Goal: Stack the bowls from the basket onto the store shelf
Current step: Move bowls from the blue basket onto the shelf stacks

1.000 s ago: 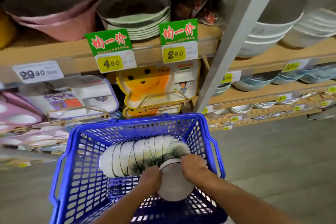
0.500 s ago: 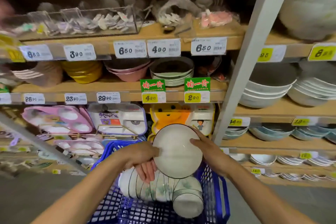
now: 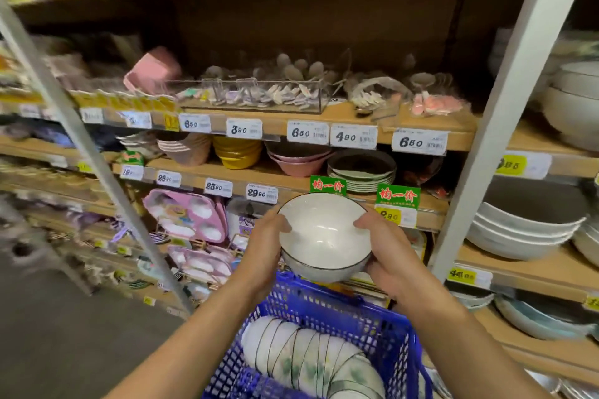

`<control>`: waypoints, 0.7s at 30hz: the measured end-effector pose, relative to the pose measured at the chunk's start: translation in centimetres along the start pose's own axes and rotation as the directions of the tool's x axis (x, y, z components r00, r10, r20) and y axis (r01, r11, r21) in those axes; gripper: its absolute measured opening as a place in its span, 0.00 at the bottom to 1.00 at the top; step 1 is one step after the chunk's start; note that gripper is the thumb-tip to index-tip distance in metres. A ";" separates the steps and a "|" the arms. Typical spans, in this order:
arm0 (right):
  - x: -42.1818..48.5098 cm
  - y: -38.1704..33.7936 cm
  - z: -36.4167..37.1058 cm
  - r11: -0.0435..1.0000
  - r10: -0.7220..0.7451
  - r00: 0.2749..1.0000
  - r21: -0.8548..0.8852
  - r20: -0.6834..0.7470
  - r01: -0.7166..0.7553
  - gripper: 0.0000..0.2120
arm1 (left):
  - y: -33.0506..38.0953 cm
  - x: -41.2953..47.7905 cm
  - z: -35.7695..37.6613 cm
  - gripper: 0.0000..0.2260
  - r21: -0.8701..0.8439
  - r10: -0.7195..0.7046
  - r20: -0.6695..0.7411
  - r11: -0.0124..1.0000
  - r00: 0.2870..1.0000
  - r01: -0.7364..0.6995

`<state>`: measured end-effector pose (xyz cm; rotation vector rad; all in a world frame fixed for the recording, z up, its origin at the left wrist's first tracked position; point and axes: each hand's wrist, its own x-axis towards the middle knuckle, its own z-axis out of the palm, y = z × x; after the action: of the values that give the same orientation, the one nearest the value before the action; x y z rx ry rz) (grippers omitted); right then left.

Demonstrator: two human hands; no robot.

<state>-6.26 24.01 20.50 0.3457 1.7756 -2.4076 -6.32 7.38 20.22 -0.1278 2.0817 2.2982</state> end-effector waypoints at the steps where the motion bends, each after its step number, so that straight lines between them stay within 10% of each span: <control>1: -0.3 0.0 0.4 1.000 0.011 1.000 -0.002 -0.006 -0.011 0.15 | 0.2 -0.4 -0.1 0.21 -0.077 0.021 -0.009 0.997 1.000 -0.022; 8: -4.9 0.0 3.1 0.991 -0.057 0.998 0.122 -0.019 0.059 0.11 | 2.5 -3.1 -2.1 0.20 -0.388 -0.088 0.015 0.918 0.996 0.086; 21: -16.2 -1.3 -3.9 0.925 -0.236 0.849 0.157 -0.473 0.345 0.17 | 3.2 -10.5 7.9 0.15 -0.311 -0.164 0.329 0.911 0.930 0.271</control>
<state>9.46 27.61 24.80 0.7638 1.8152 -2.9653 3.61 15.15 25.11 -0.0219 1.4245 2.3518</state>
